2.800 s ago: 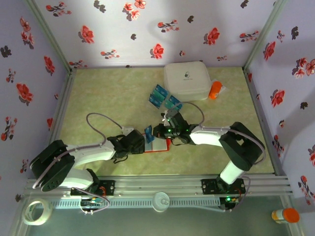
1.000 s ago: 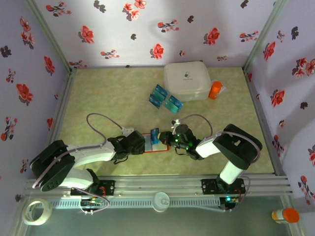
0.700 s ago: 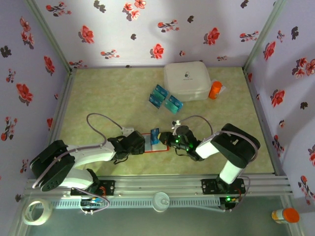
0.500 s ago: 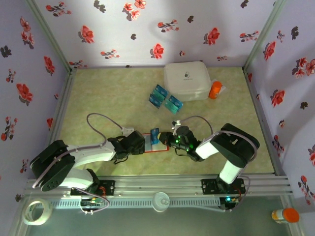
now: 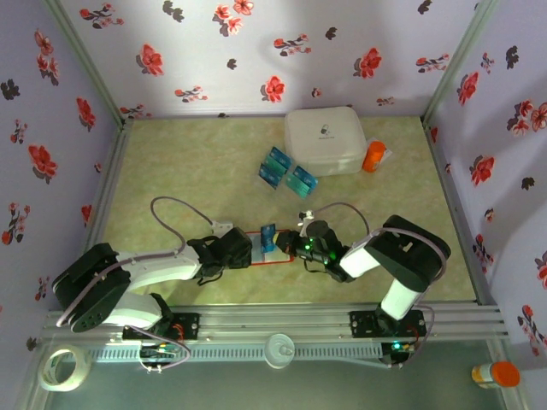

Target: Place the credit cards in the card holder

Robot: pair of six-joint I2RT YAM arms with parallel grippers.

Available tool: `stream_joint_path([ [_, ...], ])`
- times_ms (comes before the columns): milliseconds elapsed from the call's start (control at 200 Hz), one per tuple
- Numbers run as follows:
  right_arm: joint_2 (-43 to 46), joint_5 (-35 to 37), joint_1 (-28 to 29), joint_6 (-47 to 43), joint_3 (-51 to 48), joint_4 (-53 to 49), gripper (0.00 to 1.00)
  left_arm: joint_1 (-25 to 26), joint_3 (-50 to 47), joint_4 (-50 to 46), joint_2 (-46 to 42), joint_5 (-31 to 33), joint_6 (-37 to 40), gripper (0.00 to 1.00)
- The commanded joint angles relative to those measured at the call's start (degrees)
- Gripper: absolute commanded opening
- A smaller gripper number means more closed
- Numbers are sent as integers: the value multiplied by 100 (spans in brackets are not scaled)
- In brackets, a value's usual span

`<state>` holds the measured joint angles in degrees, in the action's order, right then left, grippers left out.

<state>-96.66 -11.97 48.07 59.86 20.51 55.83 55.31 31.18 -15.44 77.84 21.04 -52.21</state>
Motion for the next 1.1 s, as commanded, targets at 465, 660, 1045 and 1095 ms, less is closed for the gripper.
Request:
stream_joint_path([
  [465, -150, 47, 92, 103, -156, 222, 0, 77, -147, 51, 231, -220, -154, 93],
  [660, -317, 97, 140, 202, -245, 475, 0, 85, -151, 57, 231, -211, -169, 93],
  [1045, -335, 202, 227, 228, -346, 551, 0, 86, -139, 62, 229, -207, -164, 93],
  [1095, -334, 232, 242, 227, -363, 560, 0, 92, -138, 59, 222, -214, -162, 93],
])
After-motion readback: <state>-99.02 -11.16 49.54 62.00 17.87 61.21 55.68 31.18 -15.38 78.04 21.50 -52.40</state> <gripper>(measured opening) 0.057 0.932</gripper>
